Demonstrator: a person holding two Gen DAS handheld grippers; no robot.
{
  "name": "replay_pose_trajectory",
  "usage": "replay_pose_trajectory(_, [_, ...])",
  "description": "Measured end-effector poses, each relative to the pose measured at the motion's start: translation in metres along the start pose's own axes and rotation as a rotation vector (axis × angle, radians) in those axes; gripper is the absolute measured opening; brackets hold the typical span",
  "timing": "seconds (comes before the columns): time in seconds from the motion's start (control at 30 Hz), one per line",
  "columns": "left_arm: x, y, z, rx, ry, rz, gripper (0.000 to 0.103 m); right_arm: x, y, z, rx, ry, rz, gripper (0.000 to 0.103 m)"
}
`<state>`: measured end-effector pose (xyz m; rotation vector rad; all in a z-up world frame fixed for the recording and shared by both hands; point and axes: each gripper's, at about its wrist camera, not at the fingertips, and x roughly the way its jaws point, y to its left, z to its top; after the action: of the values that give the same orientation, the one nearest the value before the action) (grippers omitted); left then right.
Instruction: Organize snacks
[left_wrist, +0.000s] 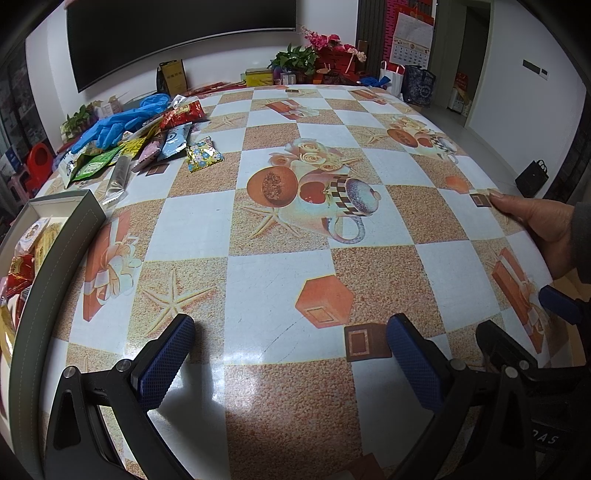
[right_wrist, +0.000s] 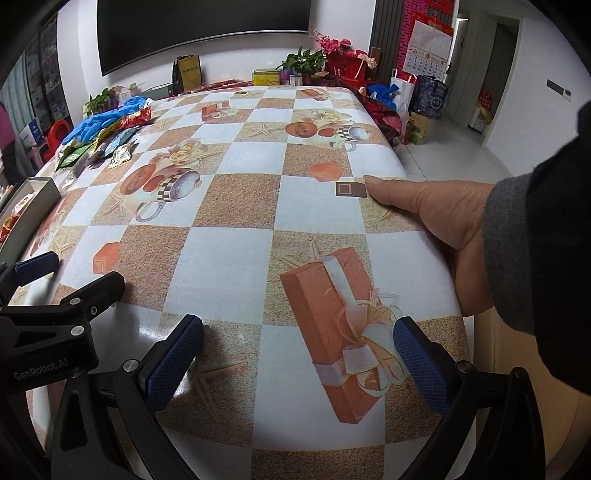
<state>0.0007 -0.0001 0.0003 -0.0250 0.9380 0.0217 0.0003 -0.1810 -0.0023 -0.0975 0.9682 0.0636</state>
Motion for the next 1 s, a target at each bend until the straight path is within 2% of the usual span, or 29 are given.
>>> replay_pose_trajectory(1.0, [0.002,-0.001,0.001,-0.002,0.014,-0.001,0.103,0.021,0.001,0.014,-0.02,-0.005,0.006,0.103])
